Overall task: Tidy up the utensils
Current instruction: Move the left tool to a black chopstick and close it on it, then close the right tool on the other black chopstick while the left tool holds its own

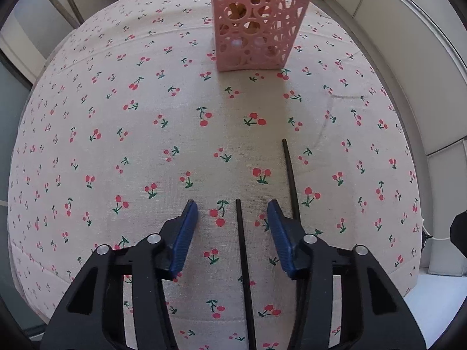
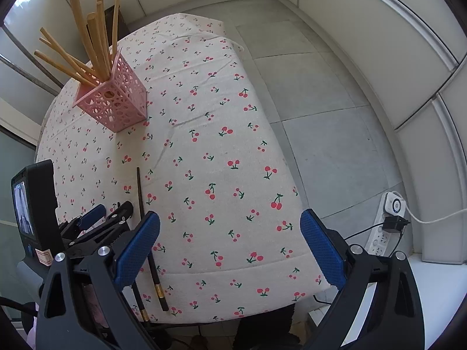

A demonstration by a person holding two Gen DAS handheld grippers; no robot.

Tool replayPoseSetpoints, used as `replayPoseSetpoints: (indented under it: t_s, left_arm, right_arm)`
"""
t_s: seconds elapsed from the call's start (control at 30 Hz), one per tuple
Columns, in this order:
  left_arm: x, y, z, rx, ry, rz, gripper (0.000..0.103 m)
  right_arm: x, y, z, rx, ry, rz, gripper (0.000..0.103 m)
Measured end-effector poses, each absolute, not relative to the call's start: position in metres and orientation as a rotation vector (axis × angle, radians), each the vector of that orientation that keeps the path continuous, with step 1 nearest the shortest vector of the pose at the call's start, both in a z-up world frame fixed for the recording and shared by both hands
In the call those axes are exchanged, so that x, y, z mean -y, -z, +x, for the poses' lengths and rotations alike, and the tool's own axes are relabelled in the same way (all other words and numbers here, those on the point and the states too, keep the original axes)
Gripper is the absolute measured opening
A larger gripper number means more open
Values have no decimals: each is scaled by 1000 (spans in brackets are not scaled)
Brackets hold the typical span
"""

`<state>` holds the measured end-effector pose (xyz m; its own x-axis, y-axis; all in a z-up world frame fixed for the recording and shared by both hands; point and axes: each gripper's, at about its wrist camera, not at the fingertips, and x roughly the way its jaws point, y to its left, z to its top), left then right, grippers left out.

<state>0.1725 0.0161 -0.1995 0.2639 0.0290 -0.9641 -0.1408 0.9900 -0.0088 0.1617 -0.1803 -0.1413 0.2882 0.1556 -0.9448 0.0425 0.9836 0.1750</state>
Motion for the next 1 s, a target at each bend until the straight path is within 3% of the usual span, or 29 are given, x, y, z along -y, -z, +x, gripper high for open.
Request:
replayPoseSetpoints:
  t_s: [0.17,0.33,0.6,1.0]
  left_arm:
    - [2,202,168,-1281,-81,-76,19]
    - [13,208,163,-1264,-42,-42,5]
    - [-32,200,147,-1269,6,-106,3]
    - [-95,146,155,-1115,-97,-191,3]
  right_arm:
    - [179,143,162,-1283,-75,179,94]
    - [179,152,164,-1313,-74,207,94]
    - [158,167,173,-1361,-106,239,94]
    - [77,193,206,-1349,-140,125,94]
